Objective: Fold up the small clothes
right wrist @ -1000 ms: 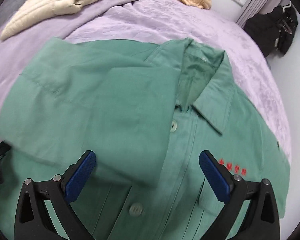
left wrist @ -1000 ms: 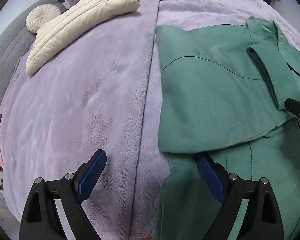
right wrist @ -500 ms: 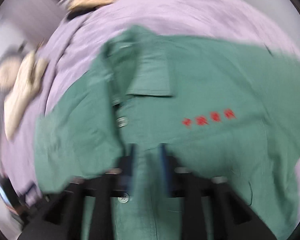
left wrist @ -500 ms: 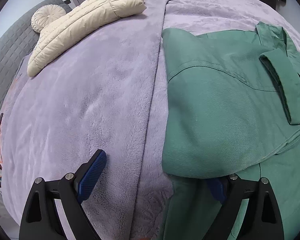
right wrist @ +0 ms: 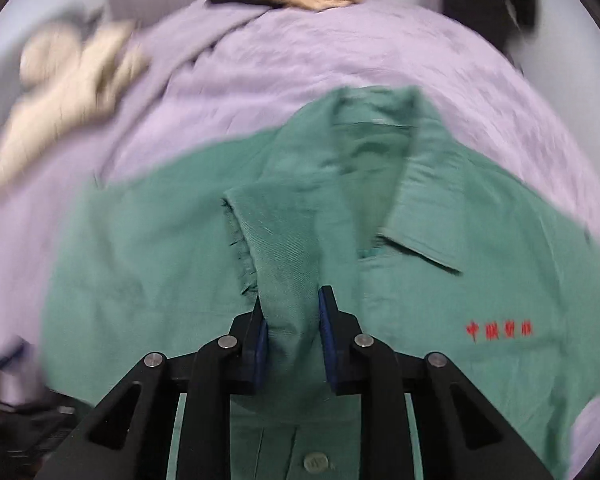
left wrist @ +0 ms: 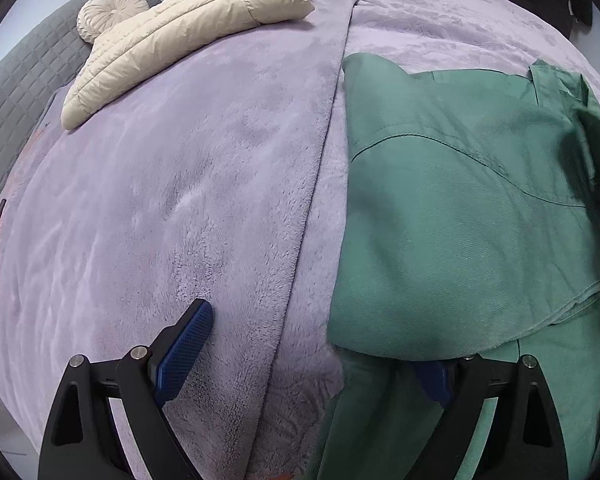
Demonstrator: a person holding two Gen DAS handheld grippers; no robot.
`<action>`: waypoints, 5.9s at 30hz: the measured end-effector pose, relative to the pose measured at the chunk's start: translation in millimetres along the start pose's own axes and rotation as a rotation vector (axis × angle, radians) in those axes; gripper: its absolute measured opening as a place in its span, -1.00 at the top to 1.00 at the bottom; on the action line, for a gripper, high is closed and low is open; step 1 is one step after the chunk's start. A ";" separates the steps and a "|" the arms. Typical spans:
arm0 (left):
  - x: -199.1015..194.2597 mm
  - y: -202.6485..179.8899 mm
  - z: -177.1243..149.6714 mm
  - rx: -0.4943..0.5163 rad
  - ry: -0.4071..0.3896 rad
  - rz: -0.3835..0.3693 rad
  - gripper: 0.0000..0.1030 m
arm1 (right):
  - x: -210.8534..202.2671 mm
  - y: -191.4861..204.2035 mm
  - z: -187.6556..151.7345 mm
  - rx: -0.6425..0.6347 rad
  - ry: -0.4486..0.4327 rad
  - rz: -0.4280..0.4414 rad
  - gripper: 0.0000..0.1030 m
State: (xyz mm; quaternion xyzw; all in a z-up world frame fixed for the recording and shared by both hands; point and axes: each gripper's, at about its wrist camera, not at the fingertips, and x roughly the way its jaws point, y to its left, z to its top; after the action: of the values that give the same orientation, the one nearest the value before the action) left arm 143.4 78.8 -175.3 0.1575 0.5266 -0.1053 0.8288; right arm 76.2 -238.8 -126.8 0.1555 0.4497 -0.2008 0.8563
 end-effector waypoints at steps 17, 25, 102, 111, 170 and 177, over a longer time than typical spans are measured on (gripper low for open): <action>5.6 9.7 5.5 0.000 0.003 0.037 -0.80 | 5.6 -173.4 -72.5 0.646 0.104 0.402 -0.69; -2.5 7.8 5.3 0.031 -0.029 0.083 -0.80 | -17.8 -156.9 -50.6 0.517 0.079 0.357 0.86; -118.1 -249.3 -16.1 0.461 0.167 -0.247 -1.00 | -140.6 -334.4 -169.3 0.828 0.132 0.240 -0.60; -120.4 -294.7 -16.1 0.476 0.149 -0.290 -1.00 | -145.3 -388.8 -169.7 0.926 0.048 0.255 -0.68; -79.3 -296.1 70.8 0.200 0.043 -0.348 -1.00 | -170.7 -354.1 54.6 0.403 -0.290 0.550 0.88; -47.4 -182.9 56.9 0.001 0.065 -0.191 -1.00 | -74.0 -140.2 35.1 -0.031 0.005 0.499 0.85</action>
State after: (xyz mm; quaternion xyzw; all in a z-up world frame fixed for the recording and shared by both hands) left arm 108.9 -111.7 -137.3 0.1105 0.5658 -0.1790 0.7973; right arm -4.8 -361.6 -58.1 0.2489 0.4025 0.0242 0.8806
